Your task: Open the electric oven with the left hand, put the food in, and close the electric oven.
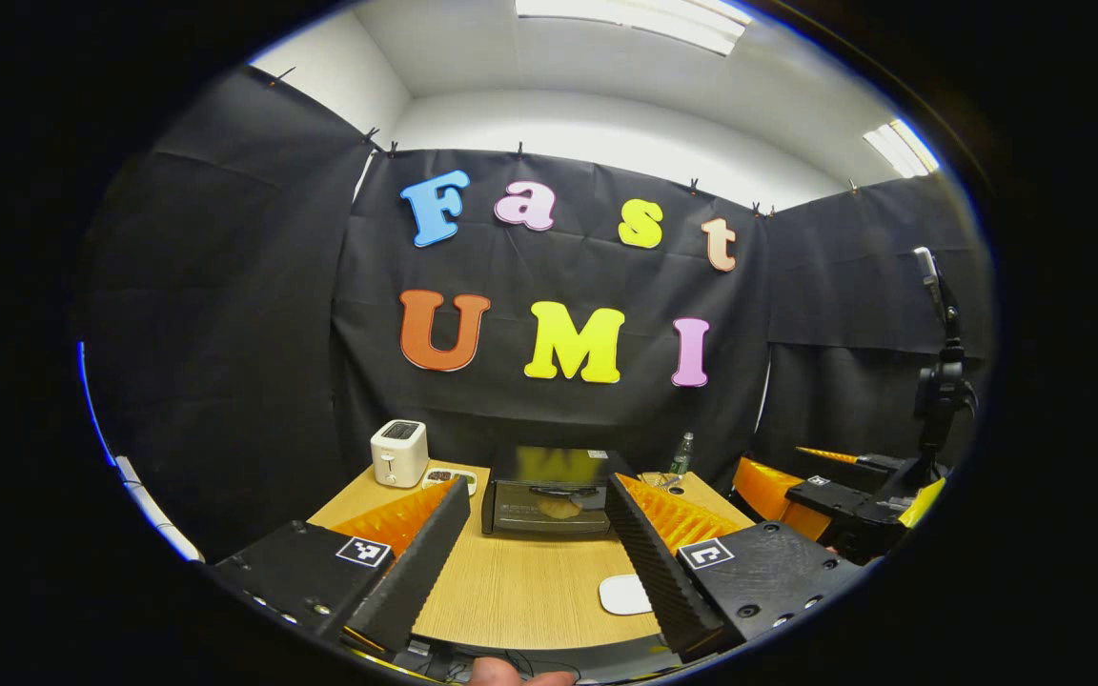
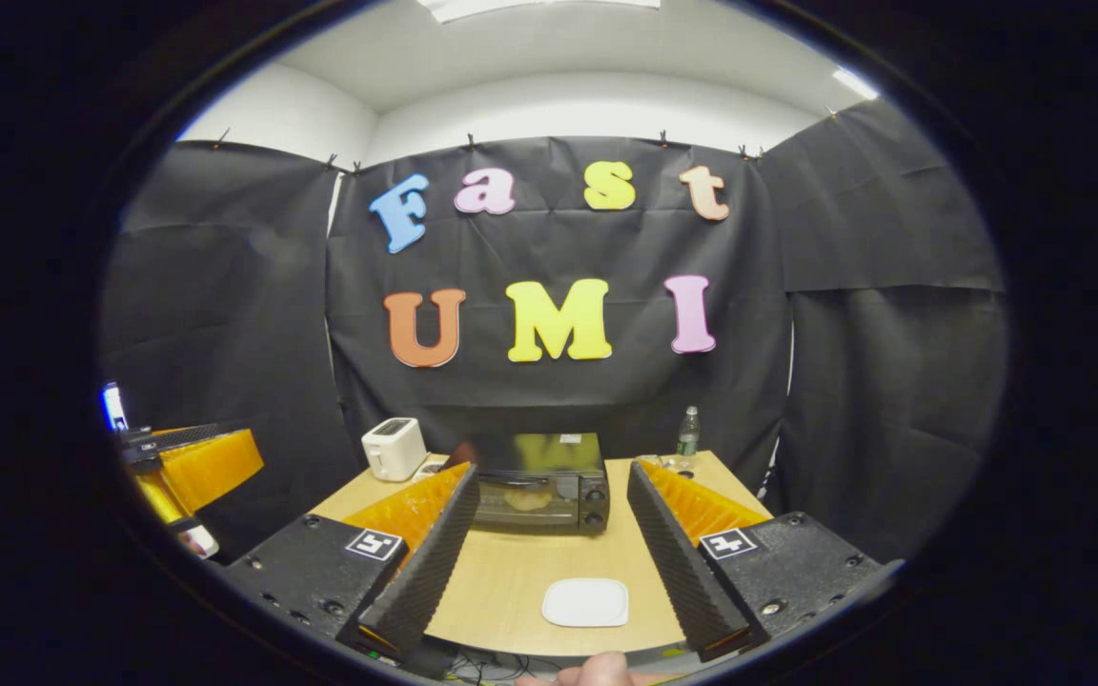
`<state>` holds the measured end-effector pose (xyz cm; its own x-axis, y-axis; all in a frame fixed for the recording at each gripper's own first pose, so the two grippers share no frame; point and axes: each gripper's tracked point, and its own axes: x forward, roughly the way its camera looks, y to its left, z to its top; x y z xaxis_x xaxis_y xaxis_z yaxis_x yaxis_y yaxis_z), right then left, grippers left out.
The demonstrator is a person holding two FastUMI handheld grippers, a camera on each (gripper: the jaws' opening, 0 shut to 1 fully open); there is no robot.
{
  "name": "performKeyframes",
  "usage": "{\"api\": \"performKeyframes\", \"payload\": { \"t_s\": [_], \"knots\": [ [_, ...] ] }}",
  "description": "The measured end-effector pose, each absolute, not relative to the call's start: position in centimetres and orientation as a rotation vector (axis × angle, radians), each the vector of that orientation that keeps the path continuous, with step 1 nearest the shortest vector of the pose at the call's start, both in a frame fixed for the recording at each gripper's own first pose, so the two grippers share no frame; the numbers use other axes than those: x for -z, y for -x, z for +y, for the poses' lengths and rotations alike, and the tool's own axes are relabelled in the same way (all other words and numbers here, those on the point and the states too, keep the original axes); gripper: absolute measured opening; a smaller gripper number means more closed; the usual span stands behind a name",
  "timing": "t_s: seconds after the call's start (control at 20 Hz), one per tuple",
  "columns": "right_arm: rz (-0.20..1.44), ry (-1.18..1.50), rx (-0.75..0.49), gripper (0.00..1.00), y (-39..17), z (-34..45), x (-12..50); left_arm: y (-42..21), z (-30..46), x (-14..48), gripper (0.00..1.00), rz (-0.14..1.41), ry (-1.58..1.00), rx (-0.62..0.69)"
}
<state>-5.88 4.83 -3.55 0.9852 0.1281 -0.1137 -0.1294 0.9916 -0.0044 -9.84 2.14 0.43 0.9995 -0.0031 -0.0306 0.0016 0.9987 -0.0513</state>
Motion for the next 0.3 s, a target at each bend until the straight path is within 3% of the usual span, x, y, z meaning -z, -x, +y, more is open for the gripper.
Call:
{"api": "performKeyframes", "payload": {
  "t_s": [0.3],
  "knots": [
    [0.105,0.017,-0.133,0.99,5.69,4.82,3.24,9.51,2.14,-0.42,0.94,0.033,0.059,-0.003]
  ]
}}
